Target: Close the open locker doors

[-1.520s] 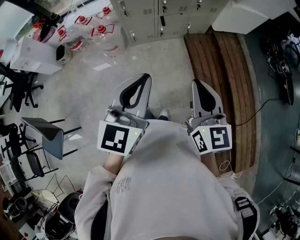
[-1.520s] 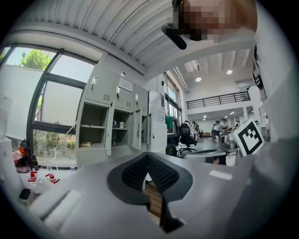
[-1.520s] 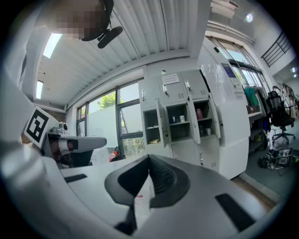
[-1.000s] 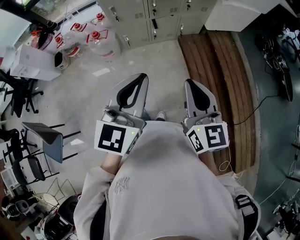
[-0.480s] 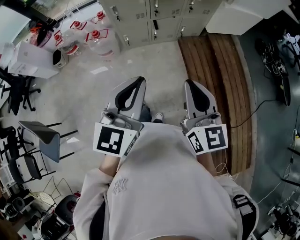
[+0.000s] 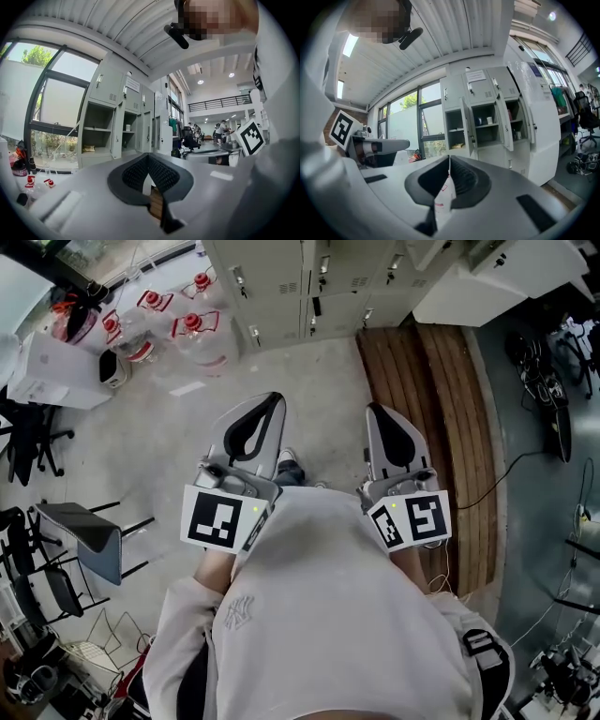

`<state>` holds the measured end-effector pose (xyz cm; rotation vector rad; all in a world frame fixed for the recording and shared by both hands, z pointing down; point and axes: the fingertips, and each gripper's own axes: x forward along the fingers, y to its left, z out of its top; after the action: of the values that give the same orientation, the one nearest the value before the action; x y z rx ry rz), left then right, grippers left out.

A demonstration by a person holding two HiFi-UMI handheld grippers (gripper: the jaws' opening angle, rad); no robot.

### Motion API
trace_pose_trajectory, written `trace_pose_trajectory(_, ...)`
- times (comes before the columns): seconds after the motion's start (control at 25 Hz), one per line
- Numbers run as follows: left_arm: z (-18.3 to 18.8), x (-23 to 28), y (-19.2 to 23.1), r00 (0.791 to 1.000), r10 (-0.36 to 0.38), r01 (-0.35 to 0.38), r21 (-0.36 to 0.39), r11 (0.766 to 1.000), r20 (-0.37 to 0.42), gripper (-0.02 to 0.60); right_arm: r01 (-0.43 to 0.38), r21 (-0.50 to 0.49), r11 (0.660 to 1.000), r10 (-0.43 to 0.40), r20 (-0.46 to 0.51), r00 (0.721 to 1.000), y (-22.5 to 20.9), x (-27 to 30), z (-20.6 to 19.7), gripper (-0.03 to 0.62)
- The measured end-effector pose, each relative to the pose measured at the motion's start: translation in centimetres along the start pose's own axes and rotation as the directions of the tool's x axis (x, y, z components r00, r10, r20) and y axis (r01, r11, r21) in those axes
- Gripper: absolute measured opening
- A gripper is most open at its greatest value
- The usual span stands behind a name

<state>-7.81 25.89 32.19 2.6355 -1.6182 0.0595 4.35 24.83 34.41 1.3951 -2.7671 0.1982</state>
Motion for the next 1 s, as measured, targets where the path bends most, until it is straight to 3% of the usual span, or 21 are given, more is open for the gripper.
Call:
trace_pose_trajectory(0.36,-0.1,1.5,6.4,1.000,-0.001,0.001,-0.014,1.000,-0.001,0.008,0.023,-0.008,1.000,-0.023,0.013,1.000,1.2,5.9,0.8,0.012)
trace_pose_trajectory(0.8,-1.4,4.5,9.4,0.999,0.017,-0.019,-0.040,0.999,-0.036,0.008,0.017,-0.001,1.000,-0.017,0.008,1.000,-0.9,10.3,1.0,0.012)
trace_pose_trajectory(1.0,-2.1,7.4,10.8,0.997,0.058,-0.061,-0.053,0.997,-0.053,0.008,-0.022,0.010,1.000,0.023,-0.014,1.000,-3.2,13.3,0.4,0.012)
